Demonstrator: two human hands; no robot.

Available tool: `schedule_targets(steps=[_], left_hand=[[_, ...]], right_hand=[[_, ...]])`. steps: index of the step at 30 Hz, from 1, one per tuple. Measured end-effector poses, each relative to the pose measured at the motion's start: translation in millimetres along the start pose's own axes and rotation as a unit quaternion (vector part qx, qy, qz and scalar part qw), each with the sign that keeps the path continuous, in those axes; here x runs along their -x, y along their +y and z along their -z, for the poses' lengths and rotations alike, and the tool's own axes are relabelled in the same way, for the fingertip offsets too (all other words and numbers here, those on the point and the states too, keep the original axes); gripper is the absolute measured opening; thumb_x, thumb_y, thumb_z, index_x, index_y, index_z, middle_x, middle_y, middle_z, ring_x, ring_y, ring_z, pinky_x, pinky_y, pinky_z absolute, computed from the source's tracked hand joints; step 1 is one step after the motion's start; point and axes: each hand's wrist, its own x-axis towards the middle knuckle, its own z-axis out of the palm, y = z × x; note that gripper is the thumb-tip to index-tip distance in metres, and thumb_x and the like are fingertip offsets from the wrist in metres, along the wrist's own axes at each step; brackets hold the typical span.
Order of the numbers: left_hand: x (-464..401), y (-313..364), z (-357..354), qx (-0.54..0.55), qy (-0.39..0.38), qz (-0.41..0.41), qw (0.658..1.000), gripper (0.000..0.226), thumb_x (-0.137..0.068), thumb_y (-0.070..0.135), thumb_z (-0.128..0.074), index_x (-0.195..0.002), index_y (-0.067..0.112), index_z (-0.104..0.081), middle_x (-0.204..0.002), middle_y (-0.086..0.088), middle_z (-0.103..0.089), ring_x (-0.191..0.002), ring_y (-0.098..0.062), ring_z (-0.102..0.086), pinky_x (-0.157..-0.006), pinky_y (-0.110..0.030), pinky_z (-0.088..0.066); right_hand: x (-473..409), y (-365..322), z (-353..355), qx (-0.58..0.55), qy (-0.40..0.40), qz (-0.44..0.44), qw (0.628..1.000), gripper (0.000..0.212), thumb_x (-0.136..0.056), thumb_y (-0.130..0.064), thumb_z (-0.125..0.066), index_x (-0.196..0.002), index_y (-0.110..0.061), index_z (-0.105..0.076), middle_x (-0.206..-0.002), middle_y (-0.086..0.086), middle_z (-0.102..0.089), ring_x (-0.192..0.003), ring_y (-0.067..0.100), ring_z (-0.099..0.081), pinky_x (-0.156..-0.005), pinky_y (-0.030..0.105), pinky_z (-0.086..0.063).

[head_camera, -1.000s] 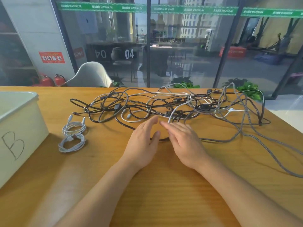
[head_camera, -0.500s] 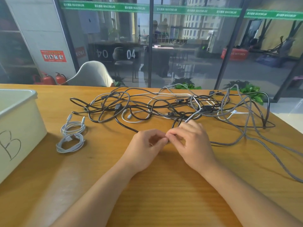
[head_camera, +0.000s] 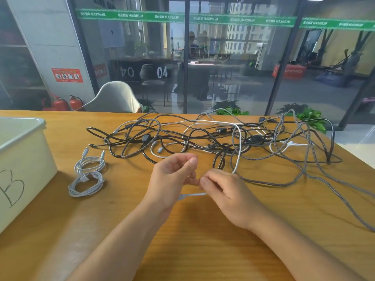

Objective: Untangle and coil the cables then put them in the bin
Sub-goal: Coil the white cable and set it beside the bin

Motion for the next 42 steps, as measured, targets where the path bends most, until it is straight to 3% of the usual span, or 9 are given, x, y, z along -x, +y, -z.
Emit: schedule_targets(steps=[4,12,16,20,22,27,30,34,42], left_hand=[[-1.2,3.9,4.1,0.021,0.022,0.016,0.999,0.023,-0.100,0.027,-0.065,-0.107,0.008,-0.075,-0.085,-0.004,-0.066,-0.076,-0.017,-0.061,-0.071,-0.029,-0.056],[2.0,2.2,-2.3,0.006,-0.026,0.034,0.999,0.043,-0.107,0.043,-0.046,-0.113,0.012,-0.076,-0.108,-0.011,-0.077,-0.103,-0.026,-0.071,-0.087,-0.038,-0.058],[8.5,-3.6,-9.4,-0.030,-0.102,0.029,0.994,0.051,-0.113,0.037,-0.032,-0.117,0.011,-0.075,-0.112,-0.011,-0.076,-0.111,-0.024,-0.070,-0.103,-0.039,-0.053],[7.4,-3.4,-8.2,-0.012,-0.080,0.021,0.996,0.053,-0.112,0.040,-0.032,-0.112,0.009,-0.076,-0.106,-0.015,-0.075,-0.089,-0.031,-0.065,-0.088,-0.042,-0.050],[5.0,0.0,-4.4,0.026,-0.052,0.022,0.998,0.055,-0.112,0.038,-0.031,-0.106,0.005,-0.075,-0.112,-0.014,-0.076,-0.095,-0.030,-0.066,-0.084,-0.040,-0.048],[3.5,5.4,-4.7,0.070,-0.037,0.014,0.997,0.055,-0.113,0.037,-0.029,-0.101,0.005,-0.072,-0.111,-0.014,-0.077,-0.113,-0.027,-0.071,-0.103,-0.044,-0.048],[7.1,5.2,-8.8,0.071,-0.061,0.034,0.995,0.061,-0.112,0.043,-0.028,-0.101,0.007,-0.075,-0.112,-0.016,-0.076,-0.114,-0.029,-0.070,-0.106,-0.047,-0.048],[9.1,11.5,-9.3,0.088,-0.070,0.050,0.992,0.059,-0.111,0.043,-0.031,-0.100,0.005,-0.074,-0.111,-0.019,-0.076,-0.111,-0.032,-0.071,-0.105,-0.047,-0.050],[11.3,15.8,-9.2,0.082,-0.117,0.069,0.987,0.066,-0.111,0.047,-0.026,-0.098,0.005,-0.075,-0.114,-0.017,-0.076,-0.114,-0.029,-0.070,-0.103,-0.044,-0.050]], right_hand=[[2.9,-0.7,0.3,-0.046,-0.071,-0.001,0.996,0.040,-0.107,-0.038,-0.050,-0.077,-0.021,-0.069,-0.083,-0.008,-0.052,-0.070,0.009,-0.051,-0.068,0.019,-0.038],[-4.5,1.8,1.5,-0.158,0.092,-0.060,0.981,0.024,-0.104,-0.031,-0.055,-0.088,-0.024,-0.070,-0.068,-0.025,-0.057,-0.065,0.003,-0.051,-0.067,0.022,-0.038],[-2.4,-2.4,-9.6,-0.168,0.053,-0.055,0.983,0.023,-0.106,-0.022,-0.056,-0.088,-0.028,-0.069,-0.071,-0.019,-0.061,-0.061,0.004,-0.049,-0.064,0.026,-0.040],[0.4,-4.8,-12.4,-0.168,-0.013,-0.066,0.983,0.027,-0.111,-0.027,-0.048,-0.092,-0.026,-0.068,-0.064,-0.005,-0.055,-0.061,0.011,-0.049,-0.063,0.035,-0.043],[2.2,-5.5,-14.2,-0.136,-0.071,-0.071,0.986,0.030,-0.112,-0.031,-0.044,-0.095,-0.026,-0.068,-0.072,-0.001,-0.063,-0.065,0.015,-0.055,-0.066,0.034,-0.045],[3.7,-1.5,-12.0,-0.062,-0.084,-0.063,0.993,0.031,-0.111,-0.032,-0.045,-0.087,-0.031,-0.064,-0.067,0.004,-0.056,-0.060,0.021,-0.049,-0.060,0.039,-0.040],[5.6,-3.9,-14.5,-0.058,-0.106,-0.051,0.991,0.030,-0.110,-0.033,-0.046,-0.088,-0.028,-0.065,-0.066,-0.006,-0.053,-0.061,0.010,-0.046,-0.061,0.029,-0.038],[6.2,-5.9,-16.7,-0.060,-0.125,-0.028,0.990,0.029,-0.109,-0.036,-0.046,-0.090,-0.029,-0.067,-0.069,0.003,-0.055,-0.063,0.010,-0.046,-0.062,0.029,-0.039],[6.2,-6.0,-12.5,-0.097,-0.147,-0.024,0.984,0.028,-0.111,-0.028,-0.047,-0.091,-0.024,-0.068,-0.066,-0.009,-0.050,-0.063,0.006,-0.042,-0.062,0.019,-0.033]])
